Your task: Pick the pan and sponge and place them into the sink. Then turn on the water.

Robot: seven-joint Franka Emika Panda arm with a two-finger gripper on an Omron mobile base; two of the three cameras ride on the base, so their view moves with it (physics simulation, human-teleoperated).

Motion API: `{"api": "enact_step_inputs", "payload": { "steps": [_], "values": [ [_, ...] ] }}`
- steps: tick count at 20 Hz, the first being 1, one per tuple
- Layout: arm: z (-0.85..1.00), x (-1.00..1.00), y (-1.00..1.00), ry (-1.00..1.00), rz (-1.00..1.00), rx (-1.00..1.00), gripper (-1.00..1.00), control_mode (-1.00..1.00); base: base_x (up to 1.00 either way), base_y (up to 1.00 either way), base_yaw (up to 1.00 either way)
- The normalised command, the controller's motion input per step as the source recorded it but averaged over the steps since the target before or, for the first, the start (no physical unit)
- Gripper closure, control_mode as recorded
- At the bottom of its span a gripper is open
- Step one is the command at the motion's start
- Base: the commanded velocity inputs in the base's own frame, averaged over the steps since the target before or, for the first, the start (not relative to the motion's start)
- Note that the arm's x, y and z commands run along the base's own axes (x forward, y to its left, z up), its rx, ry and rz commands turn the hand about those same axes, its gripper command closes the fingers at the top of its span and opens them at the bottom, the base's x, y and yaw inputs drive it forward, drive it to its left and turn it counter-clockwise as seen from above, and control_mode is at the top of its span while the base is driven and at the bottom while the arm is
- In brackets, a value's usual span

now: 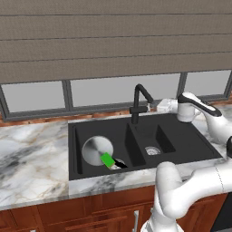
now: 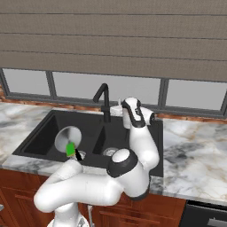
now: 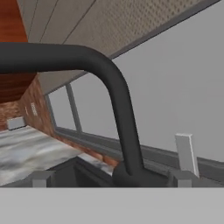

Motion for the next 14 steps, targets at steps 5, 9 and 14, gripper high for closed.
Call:
{"api": "enact_step_inputs", "payload": {
  "steps": [5,9,14],
  "values": [
    [0.00,0.41,0.04,0.00,-0.01,0.06,-1.00,-1.00,0.00,0.00,0.00],
    [0.00,0.50,0.00,0.00,-0.03,0.00,-1.00,-1.00,0.00,0.00,0.00],
    [0.00,0.49,0.02,0.00,-0.07,0.00,-1.00,-1.00,0.00,0.00,0.00]
  ]
}}
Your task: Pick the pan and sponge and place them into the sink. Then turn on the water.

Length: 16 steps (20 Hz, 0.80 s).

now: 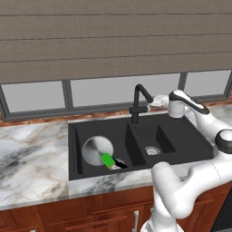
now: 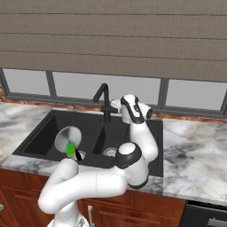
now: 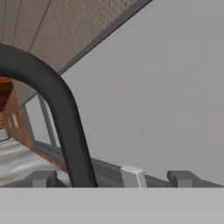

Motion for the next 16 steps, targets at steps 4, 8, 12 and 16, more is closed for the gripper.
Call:
{"api": "enact_step_inputs", "payload": {
  "steps": [4,8,12,16],
  "values": [
    [-0.02,0.41,0.05,0.00,-0.10,0.00,-1.00,-1.00,0.00,0.00,0.00],
    [-0.25,0.35,0.05,0.00,-0.10,0.00,-1.00,-1.00,0.00,0.00,0.00],
    [-0.57,0.20,0.09,-0.02,-0.10,-0.11,-1.00,-1.00,0.00,0.00,0.00],
    [-0.57,0.16,0.05,-0.04,-0.08,-0.14,-1.00,-1.00,0.00,0.00,0.00]
  ]
}}
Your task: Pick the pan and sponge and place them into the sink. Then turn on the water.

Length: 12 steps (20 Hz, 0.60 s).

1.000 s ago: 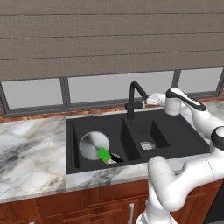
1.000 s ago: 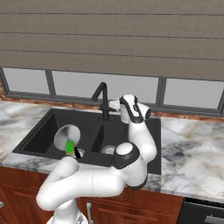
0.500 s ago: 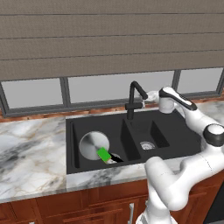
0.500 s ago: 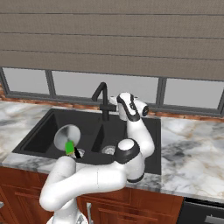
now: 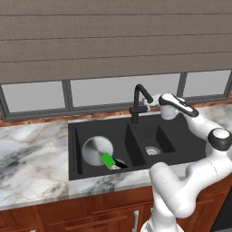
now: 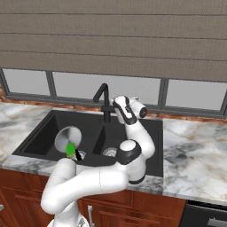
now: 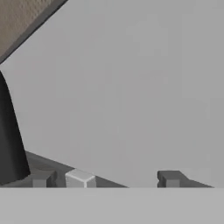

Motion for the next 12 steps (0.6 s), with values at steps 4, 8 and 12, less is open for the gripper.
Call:
{"api": "enact_step_inputs", "payload": {
  "steps": [4,8,12],
  "values": [
    [-0.66,0.14,0.00,-0.06,-0.08,-0.16,-1.00,-1.00,0.00,0.00,0.00],
    [-0.53,0.11,-0.33,-0.07,-0.16,-0.15,-1.00,-1.00,0.00,0.00,0.00],
    [-0.37,0.18,-0.84,-0.04,-0.17,-0.05,-1.00,-1.00,0.00,0.00,0.00]
  ]
}}
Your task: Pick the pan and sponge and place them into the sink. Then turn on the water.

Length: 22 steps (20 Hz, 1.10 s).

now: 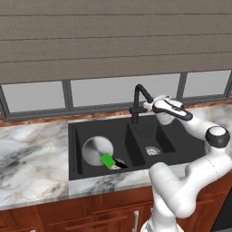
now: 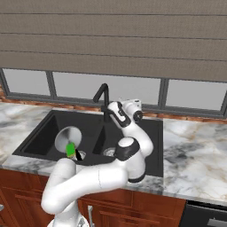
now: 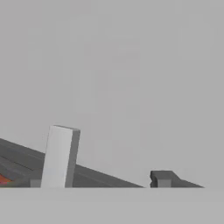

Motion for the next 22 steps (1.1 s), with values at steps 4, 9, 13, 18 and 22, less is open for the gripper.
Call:
{"api": "enact_step_inputs", "payload": {
  "steps": [4,9,13,18,22],
  "values": [
    [-0.12,0.33,-1.00,-0.01,-0.18,0.00,-1.00,-1.00,0.00,0.00,0.00],
    [-0.03,0.43,-1.00,0.00,-0.20,0.01,-1.00,-1.00,0.00,0.00,0.00],
    [-0.10,0.28,-1.00,0.00,-0.18,0.06,-1.00,-1.00,0.00,0.00,0.00],
    [-0.03,0.15,-1.00,0.00,-0.14,0.16,-1.00,-1.00,0.00,0.00,0.00],
    [0.00,0.12,-1.00,0.00,-0.11,0.22,-1.00,-1.00,0.00,0.00,0.00]
  ]
}}
